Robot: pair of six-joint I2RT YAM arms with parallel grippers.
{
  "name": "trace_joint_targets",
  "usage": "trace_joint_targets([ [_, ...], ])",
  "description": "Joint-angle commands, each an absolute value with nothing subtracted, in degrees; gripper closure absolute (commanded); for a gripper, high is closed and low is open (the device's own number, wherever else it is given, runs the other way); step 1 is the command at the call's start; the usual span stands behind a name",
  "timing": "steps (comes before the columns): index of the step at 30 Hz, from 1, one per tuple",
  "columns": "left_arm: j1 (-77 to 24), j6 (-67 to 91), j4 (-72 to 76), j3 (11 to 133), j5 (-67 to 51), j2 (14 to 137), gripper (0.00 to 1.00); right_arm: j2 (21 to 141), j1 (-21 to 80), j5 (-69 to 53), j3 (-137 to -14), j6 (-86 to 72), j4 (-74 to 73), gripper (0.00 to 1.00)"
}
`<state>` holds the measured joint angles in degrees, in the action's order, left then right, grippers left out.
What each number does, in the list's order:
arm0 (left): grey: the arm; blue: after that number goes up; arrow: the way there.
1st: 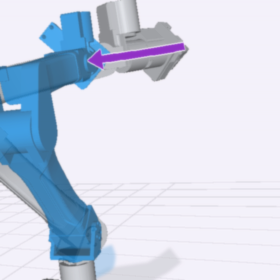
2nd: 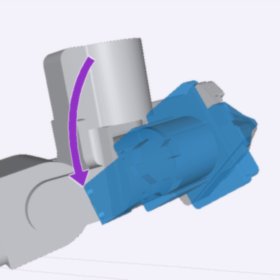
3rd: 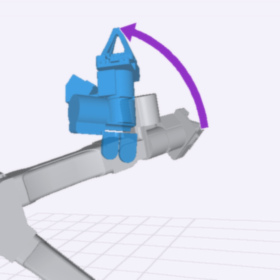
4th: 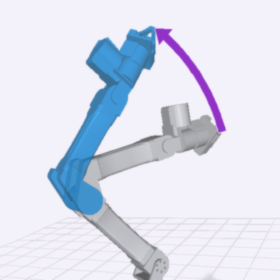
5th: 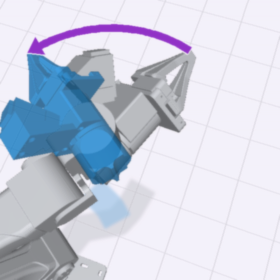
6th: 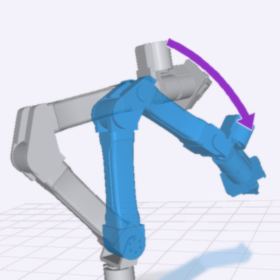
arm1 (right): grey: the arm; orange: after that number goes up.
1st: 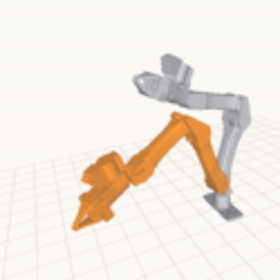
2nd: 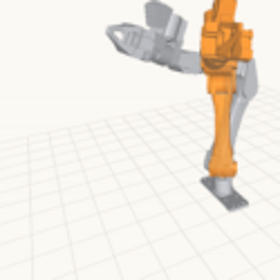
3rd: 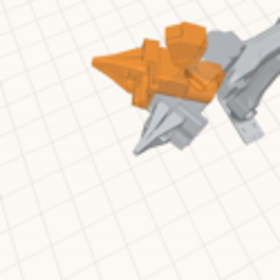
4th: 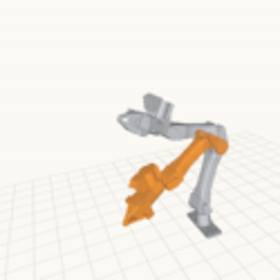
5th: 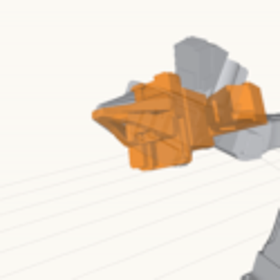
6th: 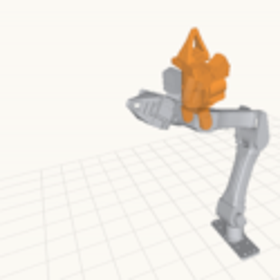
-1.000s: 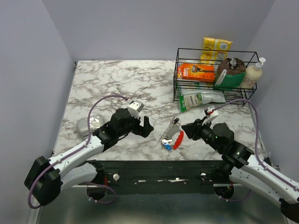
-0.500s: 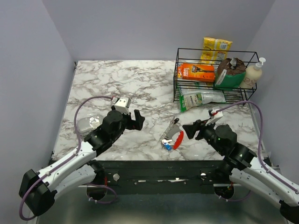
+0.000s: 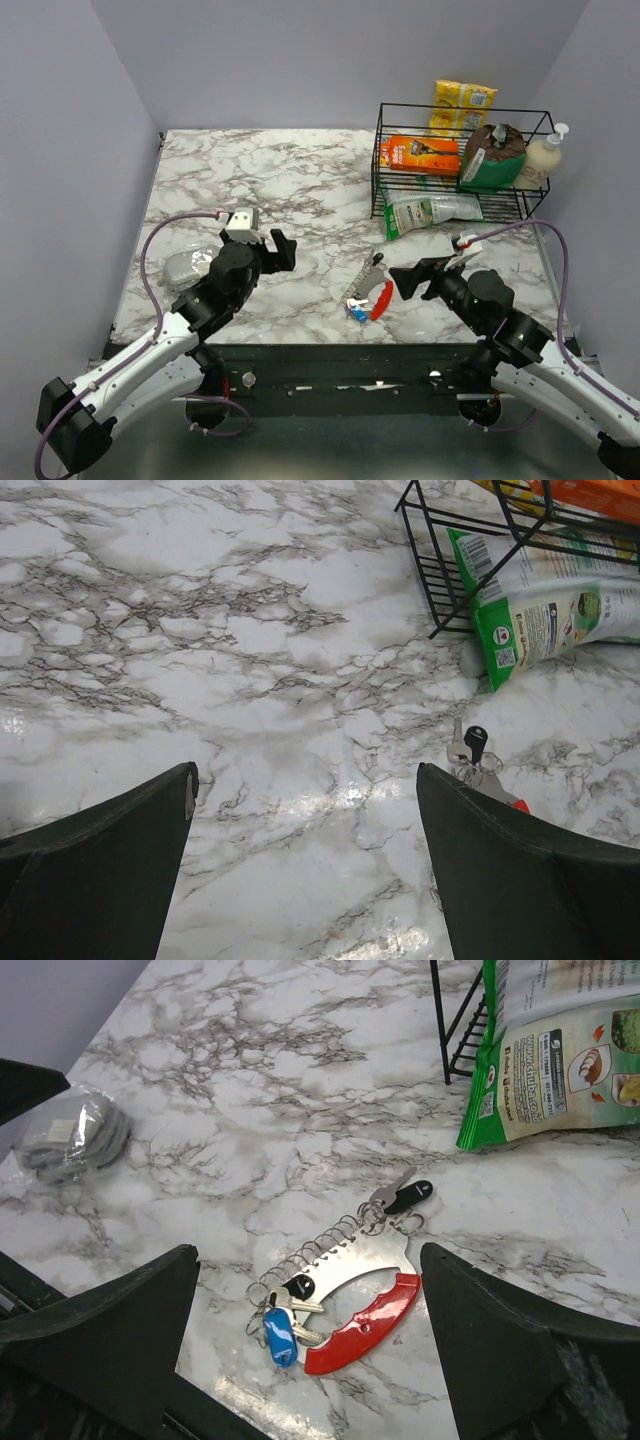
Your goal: Put the keys on the keyring
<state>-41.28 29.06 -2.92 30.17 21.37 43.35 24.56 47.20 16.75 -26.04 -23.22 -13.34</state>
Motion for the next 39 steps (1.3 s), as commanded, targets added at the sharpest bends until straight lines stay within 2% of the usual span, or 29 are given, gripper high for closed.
trace_joint_targets([
  [1,-41.4,30.85,-2.9,29.1,26.28,41.23,0.01,23.12,47.46,17.84,-27.16,-21.62,-12.49,0.0],
  [18,-41.4,28.39,-1.67,27.6,25.67,39.29,0.01,26.1,47.37,17.84,-26.45,-20.04,-9.49,0.0],
  [31,-41.4,24.35,-9.21,40.06,23.03,40.69,0.01,29.26,47.46,18.37,-28.56,-17.67,-6.68,0.0],
  [35,-41.4,22.5,-11.07,43.06,20.05,40.17,0.01,30.06,47.37,18.81,-29.53,-16.44,-6.24,0.0],
  [39,-41.4,17.76,-13.62,45.44,11.28,39.55,0.01,30.06,47.37,18.63,-30.85,-15.29,-6.15,0.0],
])
